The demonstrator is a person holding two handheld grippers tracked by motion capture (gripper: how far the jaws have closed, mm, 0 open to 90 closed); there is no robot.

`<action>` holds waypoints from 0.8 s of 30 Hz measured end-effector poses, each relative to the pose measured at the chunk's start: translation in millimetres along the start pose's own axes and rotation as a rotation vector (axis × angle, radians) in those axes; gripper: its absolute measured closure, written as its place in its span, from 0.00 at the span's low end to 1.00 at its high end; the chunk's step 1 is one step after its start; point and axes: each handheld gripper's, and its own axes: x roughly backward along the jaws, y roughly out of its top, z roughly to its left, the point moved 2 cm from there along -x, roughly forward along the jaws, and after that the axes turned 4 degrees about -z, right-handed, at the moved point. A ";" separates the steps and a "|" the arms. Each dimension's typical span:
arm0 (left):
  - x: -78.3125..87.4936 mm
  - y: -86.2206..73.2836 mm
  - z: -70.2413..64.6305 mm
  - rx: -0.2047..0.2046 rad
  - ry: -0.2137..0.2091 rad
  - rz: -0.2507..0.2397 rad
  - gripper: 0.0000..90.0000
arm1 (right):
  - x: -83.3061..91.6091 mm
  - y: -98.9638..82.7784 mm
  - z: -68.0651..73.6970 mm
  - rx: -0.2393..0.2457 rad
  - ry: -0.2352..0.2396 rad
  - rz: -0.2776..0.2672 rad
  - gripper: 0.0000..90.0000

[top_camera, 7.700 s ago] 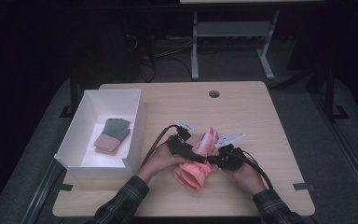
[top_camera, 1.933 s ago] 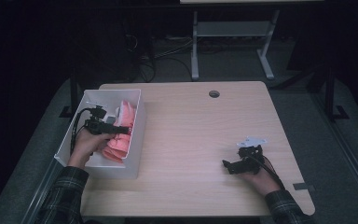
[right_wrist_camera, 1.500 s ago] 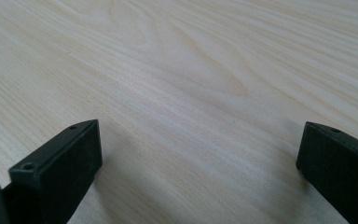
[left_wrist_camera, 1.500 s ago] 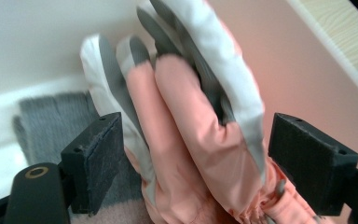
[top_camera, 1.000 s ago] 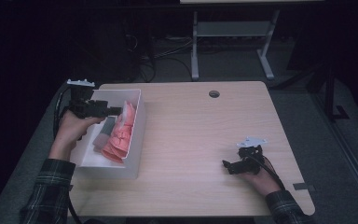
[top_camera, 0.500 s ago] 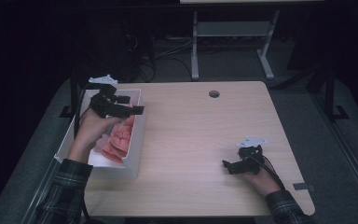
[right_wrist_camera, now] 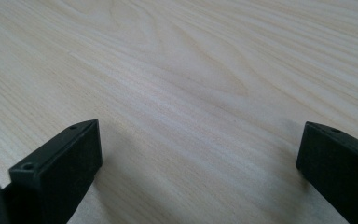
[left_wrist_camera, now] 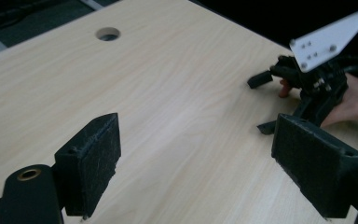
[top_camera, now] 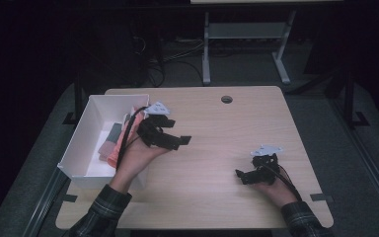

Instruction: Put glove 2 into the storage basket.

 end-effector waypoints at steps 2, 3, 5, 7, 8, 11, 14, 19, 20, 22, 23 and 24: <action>-11.6 -6.6 -9.2 -0.019 -0.024 -0.003 0.17 | 0.0 0.0 0.0 0.000 0.000 0.000 0.00; -17.5 -10.7 -13.0 -0.019 -0.037 0.008 0.17 | 0.1 0.0 0.1 0.000 0.000 0.000 0.00; -28.2 -19.5 -18.6 -0.037 -0.045 0.025 0.17 | 0.1 -0.1 0.1 0.000 0.000 0.000 0.00; -39.0 -29.7 -23.1 -0.036 -0.050 0.038 0.17 | 0.1 0.0 0.0 0.000 0.000 0.000 0.00; -45.5 -36.5 -24.3 -0.048 -0.049 0.053 0.17 | 0.0 -0.1 0.0 0.001 0.000 -0.001 0.00; -58.5 -52.3 -25.0 -0.060 -0.052 0.088 0.17 | 0.0 -0.1 0.0 0.001 0.000 -0.001 0.00; -70.9 -68.3 -24.0 -0.056 -0.059 0.111 0.17 | 0.1 -0.1 0.0 0.001 0.000 0.000 0.00; -87.1 -89.5 -24.5 -0.073 -0.055 0.159 0.17 | 0.0 -0.1 0.0 0.002 0.000 0.000 0.00; -90.5 -93.6 -24.6 -0.077 -0.055 0.174 0.17 | 0.1 -0.1 0.0 0.002 0.000 0.000 0.00; -94.7 -98.6 -25.1 -0.081 -0.053 0.184 0.17 | 0.1 0.0 -0.1 0.003 0.000 0.000 0.00; -95.8 -99.9 -25.2 -0.082 -0.055 0.189 0.17 | 0.0 -0.1 0.0 0.002 0.000 0.000 0.00; -97.2 -101.6 -25.9 -0.082 -0.058 0.197 0.17 | 0.1 -0.1 -0.1 0.002 0.000 0.000 0.00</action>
